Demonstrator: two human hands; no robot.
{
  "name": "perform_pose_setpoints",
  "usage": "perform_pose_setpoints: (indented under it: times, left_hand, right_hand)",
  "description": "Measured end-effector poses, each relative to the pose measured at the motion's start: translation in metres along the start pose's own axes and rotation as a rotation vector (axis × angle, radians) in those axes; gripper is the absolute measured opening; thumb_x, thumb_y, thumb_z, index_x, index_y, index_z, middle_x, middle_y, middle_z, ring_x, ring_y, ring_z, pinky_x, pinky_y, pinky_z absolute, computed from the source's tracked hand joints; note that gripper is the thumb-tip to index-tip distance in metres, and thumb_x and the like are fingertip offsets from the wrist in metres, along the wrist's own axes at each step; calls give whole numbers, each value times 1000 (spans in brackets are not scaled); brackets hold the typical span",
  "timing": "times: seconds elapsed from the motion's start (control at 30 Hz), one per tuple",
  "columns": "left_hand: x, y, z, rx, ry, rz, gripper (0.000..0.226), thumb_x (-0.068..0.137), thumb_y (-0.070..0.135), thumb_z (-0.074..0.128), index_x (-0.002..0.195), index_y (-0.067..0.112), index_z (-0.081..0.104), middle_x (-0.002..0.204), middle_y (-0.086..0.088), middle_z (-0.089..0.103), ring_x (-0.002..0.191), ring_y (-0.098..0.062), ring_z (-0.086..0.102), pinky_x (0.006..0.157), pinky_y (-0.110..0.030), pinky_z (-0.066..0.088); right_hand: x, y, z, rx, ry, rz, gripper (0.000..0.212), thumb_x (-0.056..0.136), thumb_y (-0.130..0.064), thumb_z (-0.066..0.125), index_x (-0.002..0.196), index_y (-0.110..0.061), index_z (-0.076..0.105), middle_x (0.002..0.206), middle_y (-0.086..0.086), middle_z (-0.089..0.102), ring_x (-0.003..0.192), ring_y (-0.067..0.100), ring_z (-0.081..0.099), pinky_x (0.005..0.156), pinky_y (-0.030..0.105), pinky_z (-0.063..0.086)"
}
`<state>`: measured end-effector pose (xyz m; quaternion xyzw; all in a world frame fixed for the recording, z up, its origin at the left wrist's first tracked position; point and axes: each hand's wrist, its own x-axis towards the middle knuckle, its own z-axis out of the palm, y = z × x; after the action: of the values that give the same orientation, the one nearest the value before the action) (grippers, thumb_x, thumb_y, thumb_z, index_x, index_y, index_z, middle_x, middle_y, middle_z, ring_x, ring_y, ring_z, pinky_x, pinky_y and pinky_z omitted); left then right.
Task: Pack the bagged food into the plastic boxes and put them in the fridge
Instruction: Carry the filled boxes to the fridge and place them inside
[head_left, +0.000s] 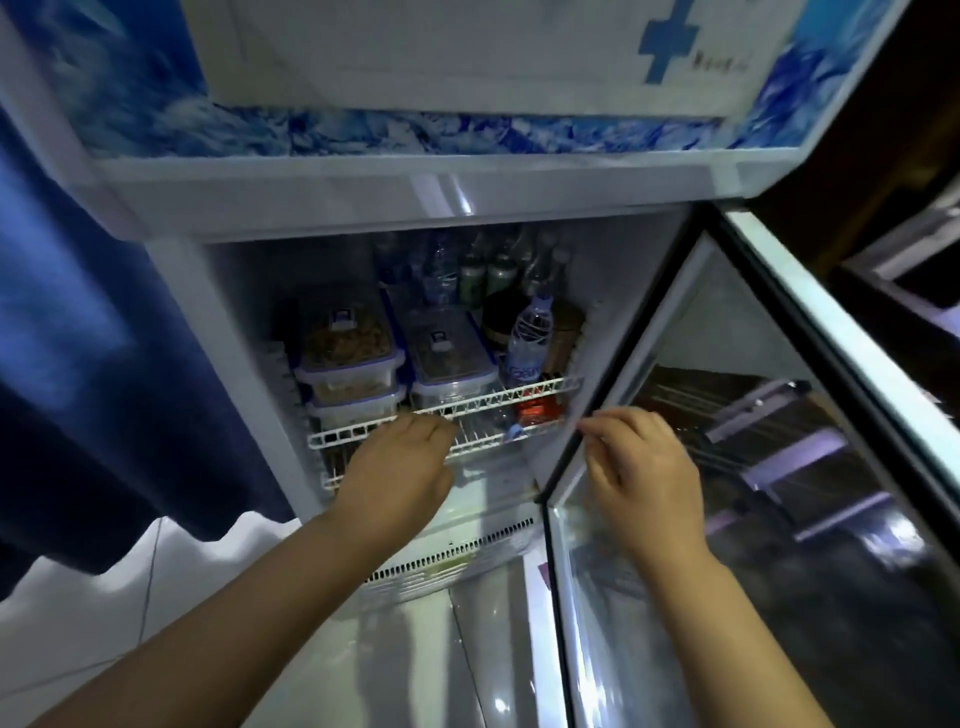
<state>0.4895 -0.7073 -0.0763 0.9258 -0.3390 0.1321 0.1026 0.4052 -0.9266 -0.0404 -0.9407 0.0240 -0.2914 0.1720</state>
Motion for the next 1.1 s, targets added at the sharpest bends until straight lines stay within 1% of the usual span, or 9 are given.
perform_pose_setpoints:
  times: [0.17,0.27,0.47,0.7,0.8,0.9,0.97,1.03,1.1]
  left_hand:
    - [-36,32,-40,-46,-9,161,47,54,24,83,98,12,69,94,-4,70,81,-23,66,69,-30,54]
    - [-63,54,-59,-52,-21,255,44,49,27,83,89,16,70,86,0,69,74,-21,64,63,-26,52]
    - [-98,98,-101,-67,46,430,40,47,35,83,81,20,70,78,5,68,72,-17,65,60,-23,53]
    - [-140,118,-123,-180,77,476,32,62,38,61,90,25,68,86,8,69,75,-15,66,63,-26,54]
    - [-158,113,-131,-183,85,485,31,61,40,61,90,29,70,84,13,69,71,-10,65,61,-20,51]
    - [-168,108,-142,-206,130,471,34,61,42,65,93,30,69,88,15,69,73,-7,66,60,-19,52]
    - [-171,106,-153,-232,147,460,34,66,42,60,96,29,68,91,14,69,75,-7,66,62,-21,53]
    - [-174,105,-166,-226,161,431,35,73,44,49,99,30,67,93,16,68,78,-6,65,64,-19,52]
    - [-178,102,-179,-257,173,380,40,77,50,42,104,30,65,97,16,67,84,-6,64,67,-20,51]
  right_hand:
    - [-51,-37,-102,-309,195,50,14,83,-17,58,86,-12,71,92,5,68,81,31,60,70,38,44]
    - [-90,-54,-156,-556,270,203,12,80,-18,60,82,-13,70,89,9,66,77,35,56,68,40,42]
    - [-139,-79,-216,-815,-34,584,35,78,-30,66,108,-14,60,104,13,57,90,36,55,71,39,42]
    - [-141,-112,-247,-609,-150,630,38,90,-32,54,126,-21,50,121,2,57,106,27,57,83,38,47]
    - [-141,-131,-243,-578,-165,620,25,90,-28,53,112,-18,55,96,3,60,80,27,60,65,35,50]
    - [-141,-146,-229,-624,-141,519,10,88,-20,46,88,-15,55,74,1,50,63,26,49,48,28,34]
    - [-136,-157,-219,-633,-135,443,14,88,-17,44,74,-15,48,67,2,47,61,28,46,46,28,24]
    - [-128,-168,-208,-632,-106,354,21,90,-17,45,70,-13,50,66,3,51,61,28,47,46,28,27]
    - [-121,-175,-193,-583,-33,246,23,90,-15,49,76,-9,65,74,5,64,66,30,58,50,29,41]
